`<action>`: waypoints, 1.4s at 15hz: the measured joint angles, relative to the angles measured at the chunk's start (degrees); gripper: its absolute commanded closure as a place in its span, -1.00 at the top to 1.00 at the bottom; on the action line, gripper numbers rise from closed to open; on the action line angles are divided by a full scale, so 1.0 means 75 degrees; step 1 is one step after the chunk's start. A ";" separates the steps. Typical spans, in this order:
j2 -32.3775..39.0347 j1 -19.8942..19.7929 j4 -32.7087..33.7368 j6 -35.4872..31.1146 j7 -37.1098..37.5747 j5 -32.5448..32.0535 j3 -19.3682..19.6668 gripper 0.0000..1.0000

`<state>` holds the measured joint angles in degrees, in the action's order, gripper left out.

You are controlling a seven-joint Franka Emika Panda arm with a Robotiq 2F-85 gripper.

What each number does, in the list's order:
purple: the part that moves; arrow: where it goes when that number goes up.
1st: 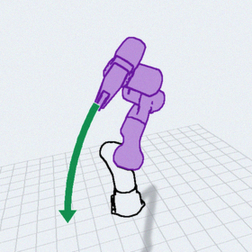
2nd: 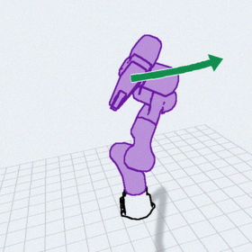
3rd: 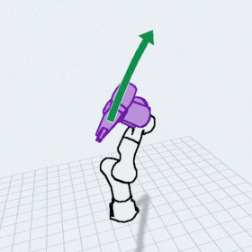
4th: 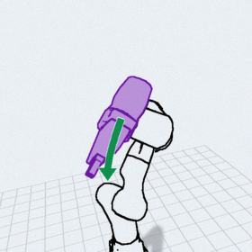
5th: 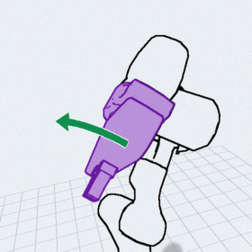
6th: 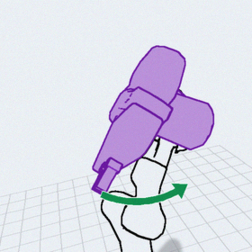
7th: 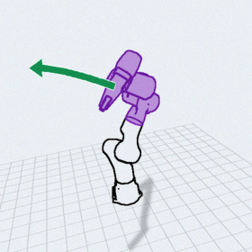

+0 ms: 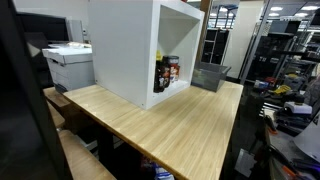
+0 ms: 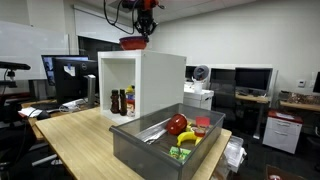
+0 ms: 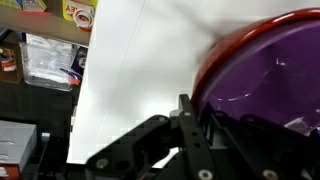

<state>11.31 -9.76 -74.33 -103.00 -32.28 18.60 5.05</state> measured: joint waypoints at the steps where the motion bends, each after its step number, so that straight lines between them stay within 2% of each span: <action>1: 0.0028 -0.0008 0.0036 0.0075 0.0000 0.0059 0.0009 -0.95; 5: 0.0211 -0.0079 0.0276 0.0479 0.0003 0.0256 0.0037 -0.95; 6: 0.0240 -0.0083 0.0321 0.0532 0.0008 0.0263 0.0041 -0.79; 18: 0.0340 -0.0084 0.0473 0.0652 0.0010 0.0267 0.0048 -0.79; 19: 0.0340 -0.0084 0.0473 0.0652 0.0010 0.0267 0.0048 -0.95; 20: 0.0340 -0.0084 0.0473 0.0652 0.0010 0.0267 0.0048 -0.95; 21: 0.0339 -0.0081 0.0492 0.0651 0.0018 0.0267 0.0048 -0.84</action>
<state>13.85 -10.36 -70.64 -98.11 -32.15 20.60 5.41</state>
